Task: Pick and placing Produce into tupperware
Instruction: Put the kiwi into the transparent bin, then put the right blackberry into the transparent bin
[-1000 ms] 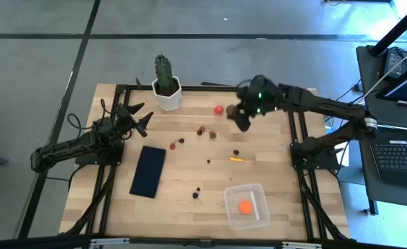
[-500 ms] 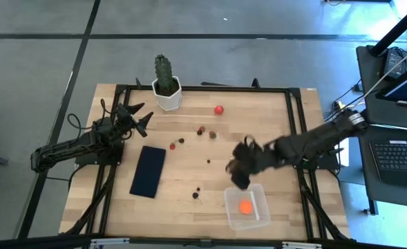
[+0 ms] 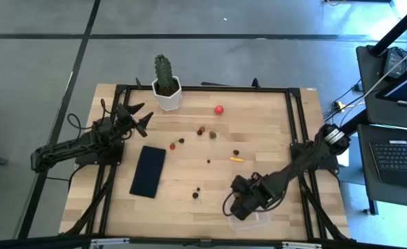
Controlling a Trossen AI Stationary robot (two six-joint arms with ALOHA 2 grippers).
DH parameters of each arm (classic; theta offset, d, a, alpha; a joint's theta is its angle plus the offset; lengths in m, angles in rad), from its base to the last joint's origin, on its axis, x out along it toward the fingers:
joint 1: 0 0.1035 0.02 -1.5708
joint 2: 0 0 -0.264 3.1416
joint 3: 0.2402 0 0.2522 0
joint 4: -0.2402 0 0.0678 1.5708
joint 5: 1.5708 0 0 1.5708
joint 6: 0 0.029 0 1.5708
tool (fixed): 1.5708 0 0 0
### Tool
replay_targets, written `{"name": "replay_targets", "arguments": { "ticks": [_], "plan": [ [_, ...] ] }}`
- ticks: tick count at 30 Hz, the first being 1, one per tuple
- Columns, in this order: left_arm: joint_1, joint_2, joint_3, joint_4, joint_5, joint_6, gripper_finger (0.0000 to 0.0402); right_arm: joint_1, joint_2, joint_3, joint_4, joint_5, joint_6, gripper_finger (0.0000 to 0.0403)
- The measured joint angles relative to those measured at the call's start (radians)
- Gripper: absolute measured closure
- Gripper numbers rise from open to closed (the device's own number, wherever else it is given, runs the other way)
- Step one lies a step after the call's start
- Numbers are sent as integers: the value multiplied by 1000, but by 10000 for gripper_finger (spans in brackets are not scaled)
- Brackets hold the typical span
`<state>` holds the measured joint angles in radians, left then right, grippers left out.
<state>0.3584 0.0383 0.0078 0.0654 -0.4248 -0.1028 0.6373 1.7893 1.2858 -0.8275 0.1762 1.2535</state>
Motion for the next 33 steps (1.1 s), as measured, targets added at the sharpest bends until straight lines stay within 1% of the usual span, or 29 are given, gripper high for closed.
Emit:
{"name": "replay_targets", "arguments": {
  "ticks": [3, 9, 17, 29, 33],
  "plan": [
    [0, 0, 0, 0, 0, 0, 104, 12, 12, 0, -3, -12, 29, 155],
    [0, 0, 0, 0, 0, 0, 104, 9, 24, 0, -17, -44, 25, 155],
    [0, 0, 0, 0, 0, 0, 104, 9, 24, 0, -27, -47, 26, 124],
    [0, 0, 0, 0, 0, 0, 104, 6, 24, 0, -30, -47, 21, 117],
    [0, 0, 0, 0, 0, 0, 104, -14, 18, 7, -35, -59, -30, 117]
  ]
}}
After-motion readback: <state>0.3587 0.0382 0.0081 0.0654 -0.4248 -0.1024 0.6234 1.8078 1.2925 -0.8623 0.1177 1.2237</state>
